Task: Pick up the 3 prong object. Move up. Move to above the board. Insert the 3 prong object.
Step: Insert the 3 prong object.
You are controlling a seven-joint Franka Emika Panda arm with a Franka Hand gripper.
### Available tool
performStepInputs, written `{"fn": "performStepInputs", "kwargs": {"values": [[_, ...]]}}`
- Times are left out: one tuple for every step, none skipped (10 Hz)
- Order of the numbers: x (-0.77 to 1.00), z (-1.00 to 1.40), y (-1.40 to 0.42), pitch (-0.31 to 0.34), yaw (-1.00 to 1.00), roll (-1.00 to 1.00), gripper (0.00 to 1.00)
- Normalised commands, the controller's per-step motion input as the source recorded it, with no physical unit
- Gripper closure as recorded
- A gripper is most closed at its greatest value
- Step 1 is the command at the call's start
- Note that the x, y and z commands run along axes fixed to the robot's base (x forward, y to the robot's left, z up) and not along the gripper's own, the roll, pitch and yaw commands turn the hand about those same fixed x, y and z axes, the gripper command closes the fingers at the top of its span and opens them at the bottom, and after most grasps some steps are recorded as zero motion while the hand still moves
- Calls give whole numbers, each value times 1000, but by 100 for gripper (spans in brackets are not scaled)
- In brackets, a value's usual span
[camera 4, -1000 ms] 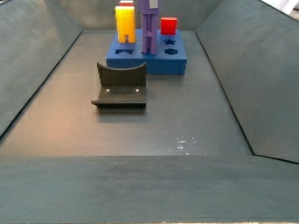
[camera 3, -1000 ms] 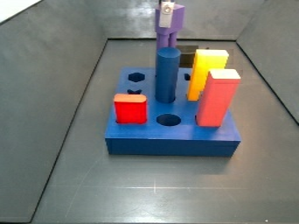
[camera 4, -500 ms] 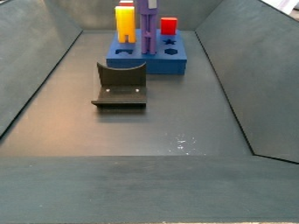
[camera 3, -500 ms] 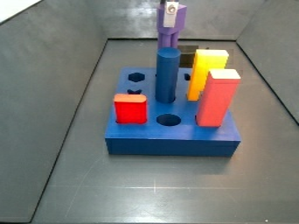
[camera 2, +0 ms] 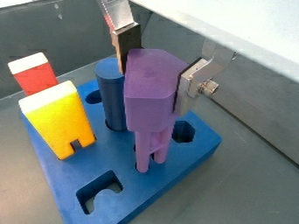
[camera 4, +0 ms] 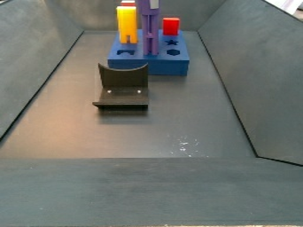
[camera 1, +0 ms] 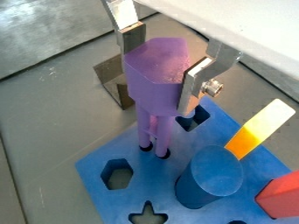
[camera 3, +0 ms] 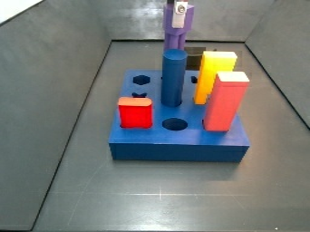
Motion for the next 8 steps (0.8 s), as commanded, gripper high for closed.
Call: {"fn": "performStepInputs", "kwargs": {"values": [[0, -103, -80, -67, 146, 0, 100], [0, 0, 0, -3, 11, 0, 100], [0, -106, -20, -20, 57, 0, 100], [117, -660, 0, -70, 254, 101, 100], [0, -543, 0, -101, 371, 111, 100], [-37, -31, -60, -97, 69, 0, 100], [57, -357, -80, -56, 69, 73, 100], [0, -897, -80, -91, 286, 161, 100]]}}
